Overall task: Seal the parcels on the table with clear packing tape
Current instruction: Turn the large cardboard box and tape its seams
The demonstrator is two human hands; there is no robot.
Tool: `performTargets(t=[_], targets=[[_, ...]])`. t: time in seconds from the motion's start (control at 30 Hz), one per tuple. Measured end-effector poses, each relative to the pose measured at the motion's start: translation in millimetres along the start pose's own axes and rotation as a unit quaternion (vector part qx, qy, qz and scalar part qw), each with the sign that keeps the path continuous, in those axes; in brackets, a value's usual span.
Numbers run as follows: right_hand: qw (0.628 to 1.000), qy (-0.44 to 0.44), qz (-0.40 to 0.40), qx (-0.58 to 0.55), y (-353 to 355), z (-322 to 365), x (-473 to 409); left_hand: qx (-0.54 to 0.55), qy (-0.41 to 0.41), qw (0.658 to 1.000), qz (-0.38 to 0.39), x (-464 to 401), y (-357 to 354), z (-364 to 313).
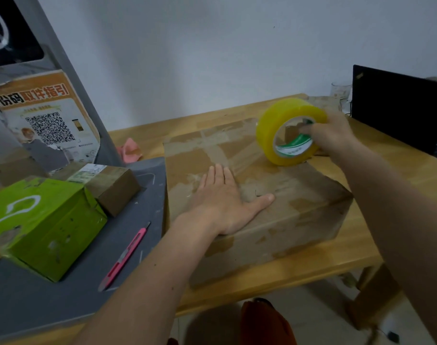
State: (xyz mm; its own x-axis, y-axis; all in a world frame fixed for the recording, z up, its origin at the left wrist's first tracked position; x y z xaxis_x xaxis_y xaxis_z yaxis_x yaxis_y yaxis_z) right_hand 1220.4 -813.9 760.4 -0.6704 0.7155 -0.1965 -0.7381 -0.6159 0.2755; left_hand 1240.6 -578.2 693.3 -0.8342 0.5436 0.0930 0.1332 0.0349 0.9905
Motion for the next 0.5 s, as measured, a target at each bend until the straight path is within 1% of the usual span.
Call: performTargets(t=[0.07, 0.1, 0.17, 0.2, 0.27, 0.37, 0.5], targets=[[1.0, -0.009, -0.02, -0.019, 2.1, -5.4, 1.9, 0.002, 0.006, 1.0, 0.012, -0.5, -0.3, -1.4], [0.998, -0.037, -0.02, -0.038, 0.8, -12.6, 4.0, -0.001, 0.013, 1.0, 0.022, -1.3, 0.0, -3.6], [0.993, -0.095, 0.008, -0.063, -4.3, -29.2, 7.9, -0.011, 0.038, 0.998, 0.041, -5.0, 1.8, -11.6], [0.993, -0.103, 0.033, -0.056, -7.0, -33.5, 7.5, -0.012, 0.054, 0.997, 0.045, -8.0, 3.3, -16.6], [0.993, -0.092, 0.063, -0.028, -7.3, -32.3, 4.7, -0.01, 0.083, 0.996, 0.041, -12.5, 5.3, -24.7], [0.996, -0.054, 0.064, 0.006, 0.9, -21.3, -1.5, 0.001, 0.092, 0.996, 0.017, -15.9, 2.7, -27.2], [0.999, -0.049, 0.004, 0.009, 31.3, -27.8, -11.3, 0.016, 0.088, 0.996, 0.007, -15.8, -0.1, -23.4]])
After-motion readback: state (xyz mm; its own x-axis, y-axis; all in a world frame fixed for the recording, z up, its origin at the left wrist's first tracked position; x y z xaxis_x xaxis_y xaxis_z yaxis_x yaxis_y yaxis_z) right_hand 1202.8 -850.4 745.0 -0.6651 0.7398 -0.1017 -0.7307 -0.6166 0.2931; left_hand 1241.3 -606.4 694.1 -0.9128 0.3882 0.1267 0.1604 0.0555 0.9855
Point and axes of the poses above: each hand's wrist, its own x-axis away from the middle knuckle, its own y-axis out of the back of the hand, z = x × y, the point moved 10 cm from there along -x, towards the middle knuckle, and after that the axes turned 6 degrees about -z, right-handed, at the moved point
